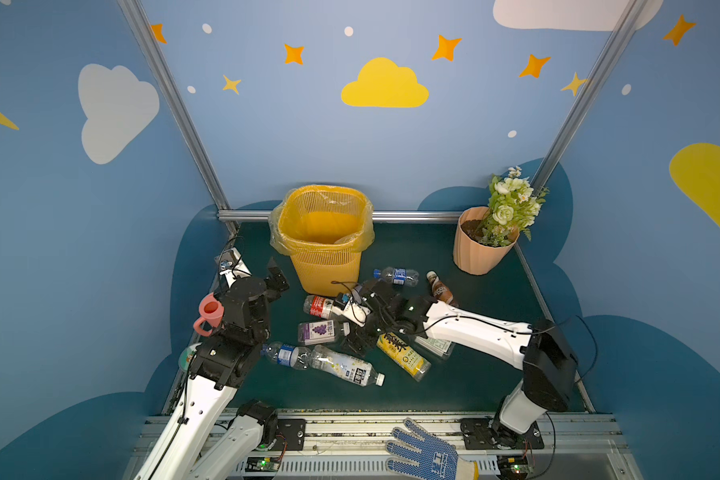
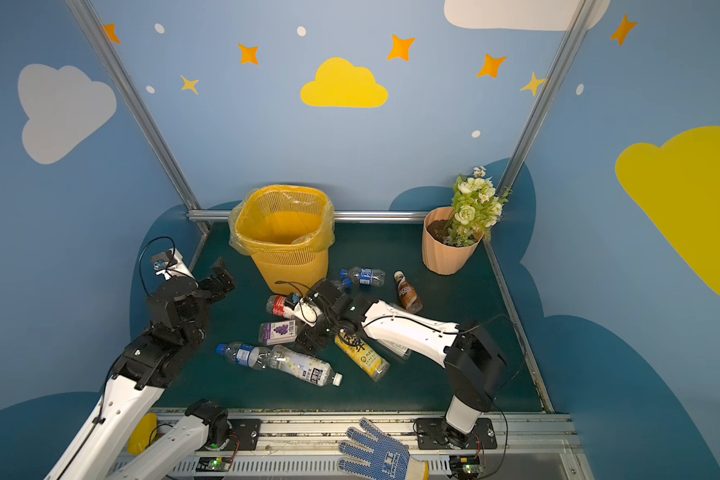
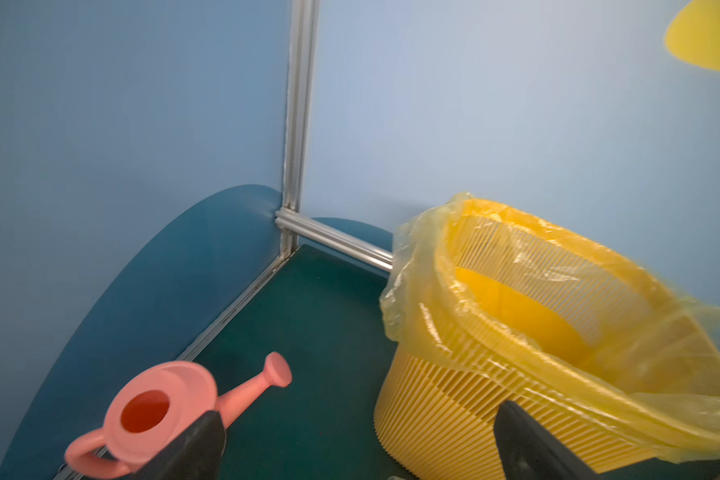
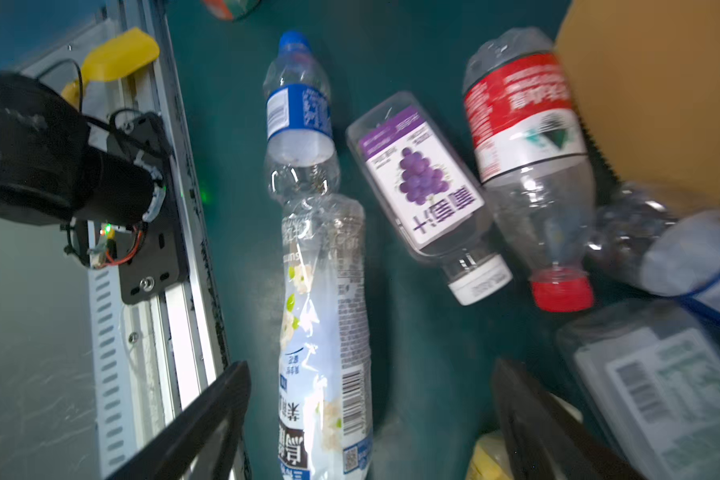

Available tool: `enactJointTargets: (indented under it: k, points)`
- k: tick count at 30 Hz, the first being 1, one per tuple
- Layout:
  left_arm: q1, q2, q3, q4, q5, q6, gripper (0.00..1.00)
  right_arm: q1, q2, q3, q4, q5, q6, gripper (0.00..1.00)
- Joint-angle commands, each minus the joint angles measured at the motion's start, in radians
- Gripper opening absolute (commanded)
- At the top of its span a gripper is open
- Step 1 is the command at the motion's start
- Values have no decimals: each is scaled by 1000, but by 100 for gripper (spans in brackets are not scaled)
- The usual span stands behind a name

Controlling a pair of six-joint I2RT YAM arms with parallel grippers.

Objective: Throw the plastic bottles in the bin
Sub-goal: 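Reach the right gripper to the clear flower-print bottle while the left withdraws, then grasp the clear flower-print bottle with the right gripper and lift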

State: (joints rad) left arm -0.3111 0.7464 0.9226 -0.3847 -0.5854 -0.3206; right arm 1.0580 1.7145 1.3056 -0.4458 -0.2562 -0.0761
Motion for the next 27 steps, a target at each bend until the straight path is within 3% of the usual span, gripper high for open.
enactJointTargets:
  k: [1, 12, 27]
  points:
    - [46, -15, -28, -68, 15, -65, 100, 45, 60, 76, -155, 21, -55, 87]
    - [110, -16, -44, -94, 89, -103, 100, 125, 252, 239, -316, 97, -105, 85]
    - [118, -24, -50, -98, 75, -87, 100, 166, 417, 389, -449, 119, -147, 79]
